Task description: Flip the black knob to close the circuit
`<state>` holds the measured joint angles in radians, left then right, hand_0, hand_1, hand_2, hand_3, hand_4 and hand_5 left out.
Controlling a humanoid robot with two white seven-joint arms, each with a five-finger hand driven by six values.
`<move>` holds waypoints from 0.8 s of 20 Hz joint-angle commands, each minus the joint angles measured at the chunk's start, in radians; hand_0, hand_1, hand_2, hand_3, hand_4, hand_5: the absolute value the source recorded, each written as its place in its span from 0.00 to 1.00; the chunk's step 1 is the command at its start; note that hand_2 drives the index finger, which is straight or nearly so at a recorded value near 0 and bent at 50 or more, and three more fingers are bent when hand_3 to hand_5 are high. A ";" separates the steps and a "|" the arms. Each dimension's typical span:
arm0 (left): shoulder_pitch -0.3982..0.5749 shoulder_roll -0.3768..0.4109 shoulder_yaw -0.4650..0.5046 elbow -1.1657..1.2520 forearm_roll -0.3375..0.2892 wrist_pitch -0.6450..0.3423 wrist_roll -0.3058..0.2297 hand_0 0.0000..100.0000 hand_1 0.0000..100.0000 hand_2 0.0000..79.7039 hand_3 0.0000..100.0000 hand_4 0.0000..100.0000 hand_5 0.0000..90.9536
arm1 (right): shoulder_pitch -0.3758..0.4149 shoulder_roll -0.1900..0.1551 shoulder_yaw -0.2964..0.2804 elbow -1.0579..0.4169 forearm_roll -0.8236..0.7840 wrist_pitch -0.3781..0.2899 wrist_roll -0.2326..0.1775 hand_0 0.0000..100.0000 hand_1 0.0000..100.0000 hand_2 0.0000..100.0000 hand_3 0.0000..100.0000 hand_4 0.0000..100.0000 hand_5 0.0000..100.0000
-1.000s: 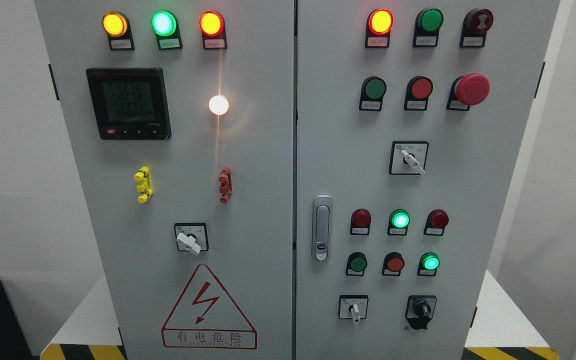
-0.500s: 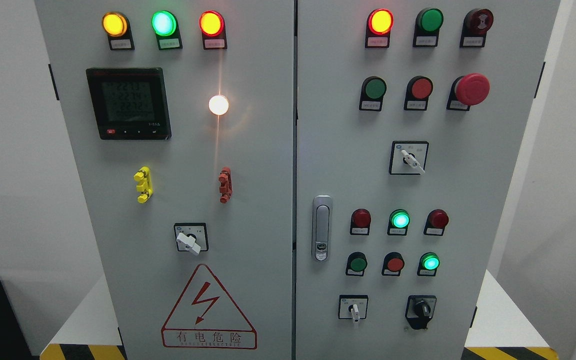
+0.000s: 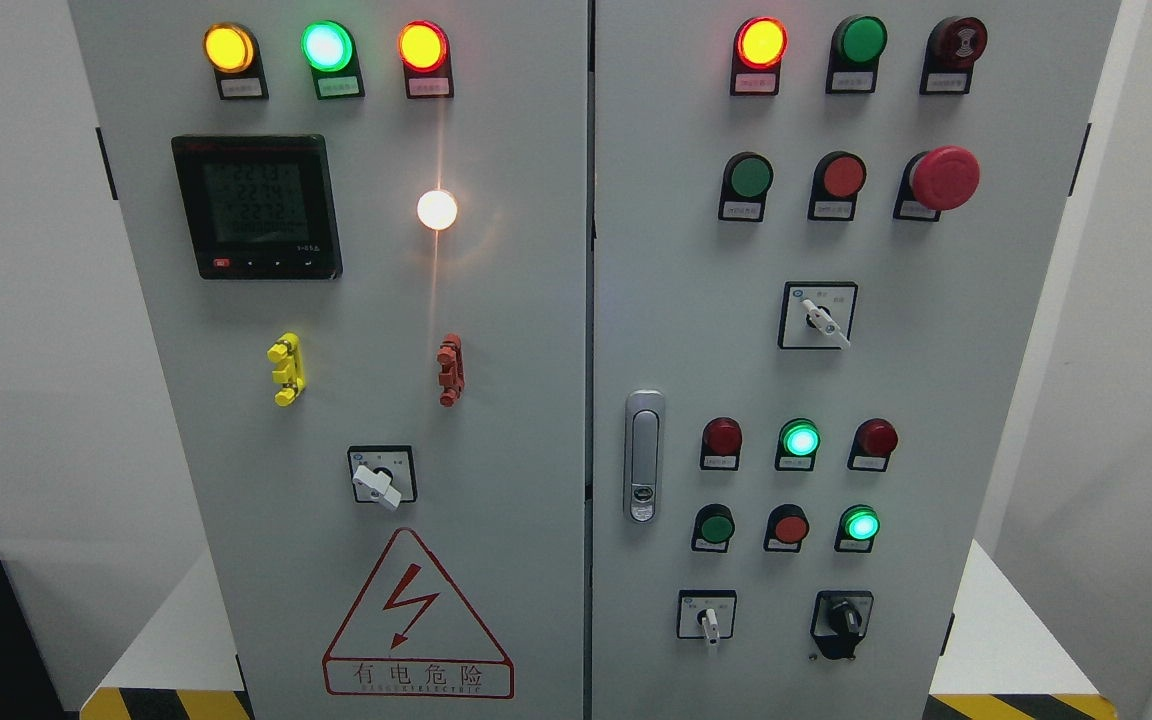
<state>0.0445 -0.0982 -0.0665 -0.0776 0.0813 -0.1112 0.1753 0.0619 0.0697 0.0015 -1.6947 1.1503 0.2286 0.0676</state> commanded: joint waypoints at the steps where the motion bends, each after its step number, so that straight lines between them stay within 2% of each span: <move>1: 0.000 -0.001 0.001 0.001 0.000 -0.001 0.001 0.12 0.56 0.00 0.00 0.00 0.00 | -0.039 0.005 -0.014 -0.056 0.026 0.008 0.023 0.00 0.00 0.93 1.00 0.97 0.98; 5: 0.000 0.000 0.001 -0.001 0.000 -0.001 0.000 0.12 0.56 0.00 0.00 0.00 0.00 | -0.088 -0.004 -0.020 -0.054 0.028 0.034 0.029 0.00 0.00 0.94 1.00 0.97 0.98; 7: 0.000 0.000 -0.001 0.001 0.000 -0.001 0.000 0.12 0.56 0.00 0.00 0.00 0.00 | -0.117 -0.008 -0.020 -0.051 0.032 0.058 0.046 0.00 0.00 0.94 1.00 0.97 0.98; 12: 0.000 0.000 -0.001 -0.001 0.000 -0.001 0.000 0.12 0.56 0.00 0.00 0.00 0.00 | -0.160 -0.010 -0.021 -0.039 0.058 0.063 0.064 0.00 0.00 0.94 1.00 0.97 0.98; 14: 0.000 0.000 0.001 0.001 0.000 -0.001 0.000 0.12 0.56 0.00 0.00 0.00 0.00 | -0.169 -0.033 -0.026 -0.036 0.060 0.063 0.064 0.00 0.00 0.94 1.00 0.97 0.98; 16: 0.000 0.000 0.001 0.001 0.000 -0.001 0.001 0.12 0.56 0.00 0.00 0.00 0.00 | -0.189 -0.054 -0.026 -0.028 0.060 0.080 0.087 0.00 0.00 0.93 1.00 0.97 0.98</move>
<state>0.0445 -0.0982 -0.0665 -0.0778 0.0813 -0.1112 0.1795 -0.0816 0.0541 0.0004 -1.7280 1.1984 0.2941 0.1346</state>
